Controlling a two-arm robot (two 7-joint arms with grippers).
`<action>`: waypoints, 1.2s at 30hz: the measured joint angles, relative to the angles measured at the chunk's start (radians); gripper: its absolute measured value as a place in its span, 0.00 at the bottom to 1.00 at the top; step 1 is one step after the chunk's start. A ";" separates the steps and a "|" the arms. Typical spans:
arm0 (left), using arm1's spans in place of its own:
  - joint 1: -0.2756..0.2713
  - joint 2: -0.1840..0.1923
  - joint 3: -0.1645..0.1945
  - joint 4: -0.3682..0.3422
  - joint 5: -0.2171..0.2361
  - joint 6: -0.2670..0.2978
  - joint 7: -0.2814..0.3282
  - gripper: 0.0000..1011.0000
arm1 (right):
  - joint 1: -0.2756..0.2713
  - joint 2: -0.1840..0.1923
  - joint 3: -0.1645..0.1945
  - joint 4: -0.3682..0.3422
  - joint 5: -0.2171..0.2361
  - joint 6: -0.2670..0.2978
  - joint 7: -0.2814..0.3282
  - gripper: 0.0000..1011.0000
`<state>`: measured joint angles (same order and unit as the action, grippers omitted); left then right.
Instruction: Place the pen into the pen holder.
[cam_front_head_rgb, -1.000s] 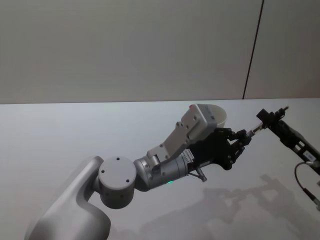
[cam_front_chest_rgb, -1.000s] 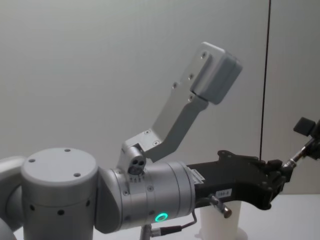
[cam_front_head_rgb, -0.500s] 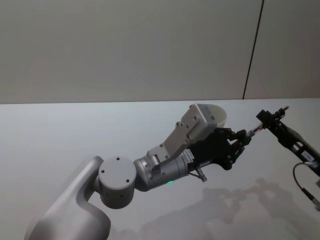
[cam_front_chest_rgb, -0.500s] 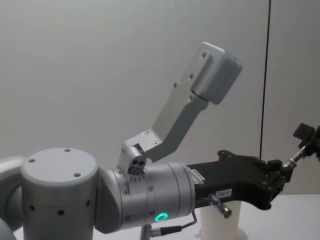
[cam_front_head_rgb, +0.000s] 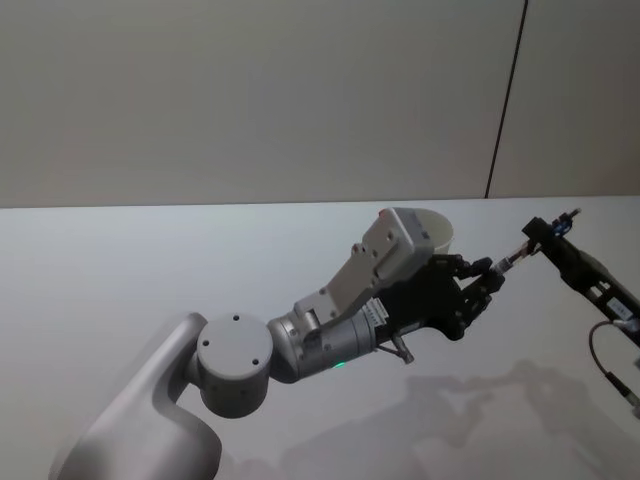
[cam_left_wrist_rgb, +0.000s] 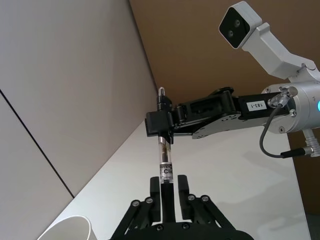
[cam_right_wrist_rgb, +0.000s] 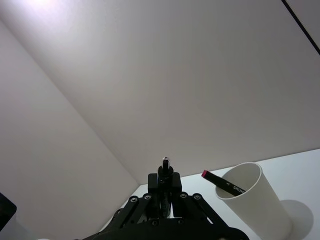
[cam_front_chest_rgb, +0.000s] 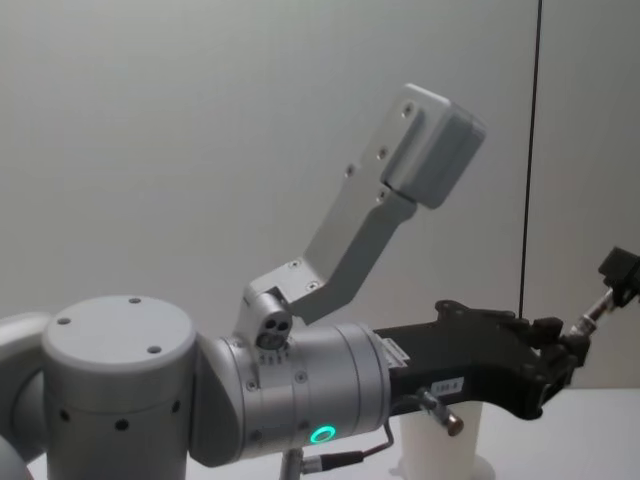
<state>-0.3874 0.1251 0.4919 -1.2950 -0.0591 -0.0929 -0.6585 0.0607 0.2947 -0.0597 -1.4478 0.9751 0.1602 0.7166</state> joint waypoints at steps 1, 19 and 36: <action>0.000 0.000 0.000 0.000 0.000 0.000 0.000 0.24 | 0.000 0.001 0.000 0.001 0.002 -0.001 -0.001 0.13; 0.000 0.000 0.000 0.000 0.000 0.000 0.000 0.78 | 0.018 0.010 -0.006 0.012 0.001 -0.019 -0.015 0.13; 0.000 0.000 0.000 0.000 0.000 0.000 0.000 0.99 | 0.131 0.024 -0.009 0.098 -0.104 -0.059 0.006 0.13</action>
<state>-0.3874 0.1251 0.4920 -1.2949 -0.0590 -0.0930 -0.6587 0.1921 0.3185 -0.0691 -1.3498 0.8708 0.1013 0.7230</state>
